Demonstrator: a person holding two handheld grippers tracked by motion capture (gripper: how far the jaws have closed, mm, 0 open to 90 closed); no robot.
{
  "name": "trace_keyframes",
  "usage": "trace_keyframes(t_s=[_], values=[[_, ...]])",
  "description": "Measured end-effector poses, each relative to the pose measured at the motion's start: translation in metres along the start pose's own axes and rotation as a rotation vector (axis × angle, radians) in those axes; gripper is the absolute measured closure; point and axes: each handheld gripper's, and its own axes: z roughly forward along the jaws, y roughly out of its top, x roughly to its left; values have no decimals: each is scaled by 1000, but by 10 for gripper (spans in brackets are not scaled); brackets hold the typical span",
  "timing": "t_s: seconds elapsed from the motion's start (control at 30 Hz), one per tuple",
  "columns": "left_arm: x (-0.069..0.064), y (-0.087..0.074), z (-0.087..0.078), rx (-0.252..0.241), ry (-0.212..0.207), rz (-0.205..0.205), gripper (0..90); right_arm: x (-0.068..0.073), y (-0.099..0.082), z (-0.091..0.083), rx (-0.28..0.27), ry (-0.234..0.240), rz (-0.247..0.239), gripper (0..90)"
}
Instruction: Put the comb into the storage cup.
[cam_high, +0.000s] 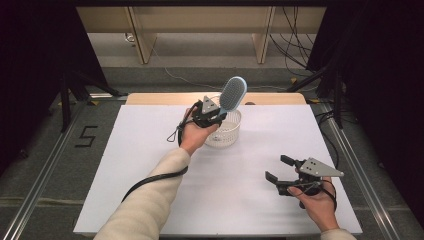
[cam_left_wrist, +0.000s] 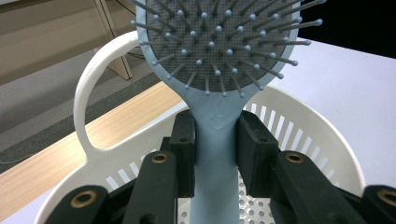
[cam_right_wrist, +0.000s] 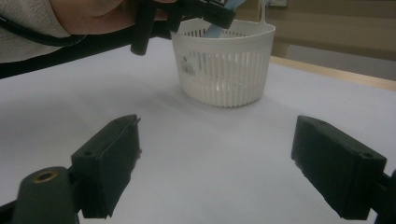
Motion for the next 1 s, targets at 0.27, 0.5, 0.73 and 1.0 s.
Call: trace_keyframes(t_s=[0.27,0.5,0.73,1.0], values=[[1,-1,-1,3,-8,-2,695,0,0,0,1,1,0,162],[2,-1,-2,11,-17,2,693,0,0,0,2,0,-1,162],[3,-6,-2,41,-32,17,657,0,0,0,2,2,2,162],[6,5,-13,-2,-59,64,408,0,0,0,5,1,5,162]])
